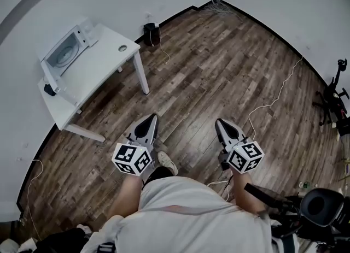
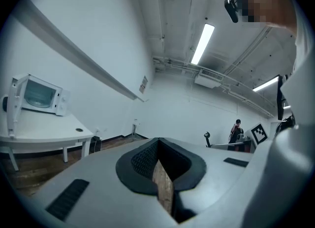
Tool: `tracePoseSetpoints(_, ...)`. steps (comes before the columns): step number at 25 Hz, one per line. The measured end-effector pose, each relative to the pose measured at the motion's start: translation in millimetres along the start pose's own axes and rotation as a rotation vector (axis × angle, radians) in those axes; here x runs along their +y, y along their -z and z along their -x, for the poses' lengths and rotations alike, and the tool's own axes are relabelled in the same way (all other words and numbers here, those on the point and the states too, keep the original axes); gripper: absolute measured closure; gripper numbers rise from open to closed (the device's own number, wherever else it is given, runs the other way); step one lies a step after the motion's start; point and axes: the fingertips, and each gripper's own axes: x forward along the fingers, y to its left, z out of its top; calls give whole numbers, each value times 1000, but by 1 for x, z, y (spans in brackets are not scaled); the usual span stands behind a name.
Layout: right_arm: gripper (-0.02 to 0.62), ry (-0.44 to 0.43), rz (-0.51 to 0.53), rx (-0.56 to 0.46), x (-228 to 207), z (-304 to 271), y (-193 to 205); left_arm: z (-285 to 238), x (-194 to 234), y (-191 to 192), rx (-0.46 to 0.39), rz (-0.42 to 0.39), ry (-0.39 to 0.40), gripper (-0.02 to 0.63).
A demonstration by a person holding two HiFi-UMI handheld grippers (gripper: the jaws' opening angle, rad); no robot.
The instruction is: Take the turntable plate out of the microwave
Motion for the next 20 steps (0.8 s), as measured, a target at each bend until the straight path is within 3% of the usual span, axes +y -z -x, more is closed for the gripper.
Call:
tracePoseSetpoints(9,600,-77,22,32,4,-132,-36,-39,106,-51,-33,2,-88,595)
tracePoseSetpoints(20,600,-225,59,103,57,-240,-44,-15,197,-76,-79,11,-232,595)
